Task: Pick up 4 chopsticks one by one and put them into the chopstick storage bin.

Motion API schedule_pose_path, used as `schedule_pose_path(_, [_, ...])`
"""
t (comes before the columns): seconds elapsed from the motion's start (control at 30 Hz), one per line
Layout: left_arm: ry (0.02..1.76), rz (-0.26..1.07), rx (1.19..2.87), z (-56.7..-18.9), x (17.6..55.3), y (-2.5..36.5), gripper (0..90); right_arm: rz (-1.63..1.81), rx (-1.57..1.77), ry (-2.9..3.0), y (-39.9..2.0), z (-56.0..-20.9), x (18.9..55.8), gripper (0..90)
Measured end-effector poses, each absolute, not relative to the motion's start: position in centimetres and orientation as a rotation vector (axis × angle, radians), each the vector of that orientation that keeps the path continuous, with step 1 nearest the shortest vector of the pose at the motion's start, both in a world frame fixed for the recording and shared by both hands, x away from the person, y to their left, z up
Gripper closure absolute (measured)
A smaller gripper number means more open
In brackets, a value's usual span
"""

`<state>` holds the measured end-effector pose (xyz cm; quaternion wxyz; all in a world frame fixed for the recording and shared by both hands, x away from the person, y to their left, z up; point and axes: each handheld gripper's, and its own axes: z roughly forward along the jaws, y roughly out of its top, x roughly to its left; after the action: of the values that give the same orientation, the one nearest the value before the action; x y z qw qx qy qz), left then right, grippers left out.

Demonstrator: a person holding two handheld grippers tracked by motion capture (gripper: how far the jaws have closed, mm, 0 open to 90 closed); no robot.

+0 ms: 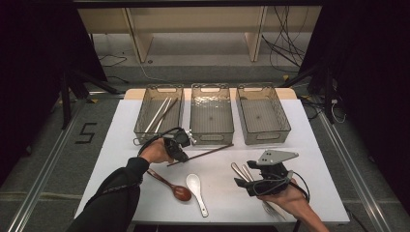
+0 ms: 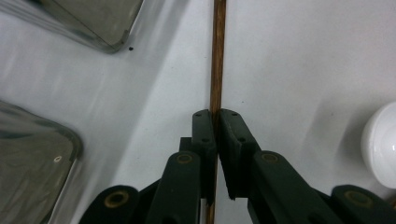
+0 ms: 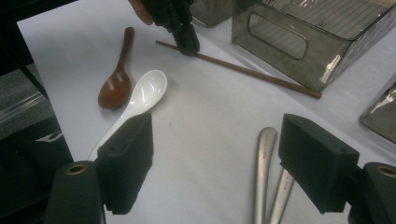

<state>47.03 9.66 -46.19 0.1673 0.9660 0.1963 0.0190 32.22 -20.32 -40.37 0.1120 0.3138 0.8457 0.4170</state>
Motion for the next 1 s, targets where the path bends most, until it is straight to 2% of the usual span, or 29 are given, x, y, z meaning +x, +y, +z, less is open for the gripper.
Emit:
schedule_pose_path(0.43, [0.535, 0.059, 2.739, -46.0, 46.6, 9.5, 85.3, 1.221, 0.924, 2.483, -20.4, -40.4, 32.2, 27.6])
schedule_pose_path(1.0, [0.515, 0.050, 2.697, -43.3, 45.5, 9.5, 85.3, 1.219, 0.927, 2.489, -20.3, -40.4, 32.2, 27.6])
